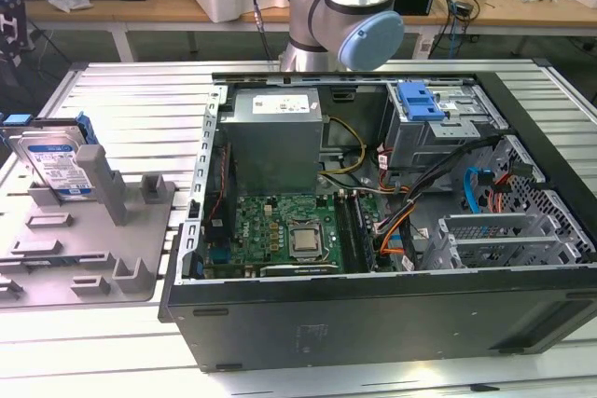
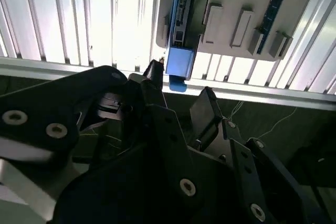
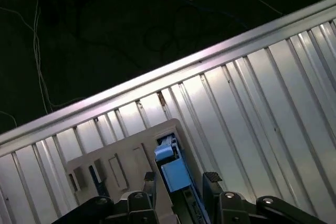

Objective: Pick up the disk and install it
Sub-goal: 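Pick up the disk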

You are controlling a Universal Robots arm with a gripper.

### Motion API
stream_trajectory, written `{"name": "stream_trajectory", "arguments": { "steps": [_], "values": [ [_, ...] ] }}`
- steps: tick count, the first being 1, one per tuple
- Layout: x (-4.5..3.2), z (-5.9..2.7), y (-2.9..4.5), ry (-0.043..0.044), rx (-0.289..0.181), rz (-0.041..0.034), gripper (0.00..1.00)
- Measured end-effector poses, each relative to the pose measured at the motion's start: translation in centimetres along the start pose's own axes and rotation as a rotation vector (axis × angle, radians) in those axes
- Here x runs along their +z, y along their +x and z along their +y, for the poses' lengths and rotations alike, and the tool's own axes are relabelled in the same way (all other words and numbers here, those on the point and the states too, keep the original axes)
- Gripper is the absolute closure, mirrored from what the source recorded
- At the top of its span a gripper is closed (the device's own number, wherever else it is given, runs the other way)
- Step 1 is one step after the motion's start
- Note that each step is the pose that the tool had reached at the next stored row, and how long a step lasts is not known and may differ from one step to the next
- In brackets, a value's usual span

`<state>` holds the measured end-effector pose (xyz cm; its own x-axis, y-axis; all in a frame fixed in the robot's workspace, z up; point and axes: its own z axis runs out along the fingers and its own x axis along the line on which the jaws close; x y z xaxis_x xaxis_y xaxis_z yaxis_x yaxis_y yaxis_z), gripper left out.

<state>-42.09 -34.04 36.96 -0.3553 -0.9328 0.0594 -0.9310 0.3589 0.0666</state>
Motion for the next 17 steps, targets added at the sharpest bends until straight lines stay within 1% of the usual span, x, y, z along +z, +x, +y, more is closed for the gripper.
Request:
{"name": "stream_trajectory", "arguments": {
  "steps": [1, 3, 8, 10, 13, 15, 16, 17],
  "values": [
    [0.01, 0.0, 0.0, 0.0008, -0.03, 0.0025, 0.52],
    [0.0, 0.0, 0.0, 0.0019, -0.055, 0.0043, 0.52],
    [0.01, 0.0, 0.0, 0.0023, -0.06, 0.0046, 0.52],
    [0.02, 0.0, 0.0, 0.0042, -0.075, 0.0053, 0.52],
    [0.01, 0.0, 0.0, 0.0103, -0.133, 0.0083, 0.52],
    [0.01, 0.0, 0.0, 0.0161, -0.185, 0.0109, 0.52],
    [0.01, 0.0, 0.0, 0.0183, -0.2, 0.0115, 0.52],
    [0.01, 0.0, 0.0, 0.0254, -0.229, 0.0119, 0.52]
  ]
}}
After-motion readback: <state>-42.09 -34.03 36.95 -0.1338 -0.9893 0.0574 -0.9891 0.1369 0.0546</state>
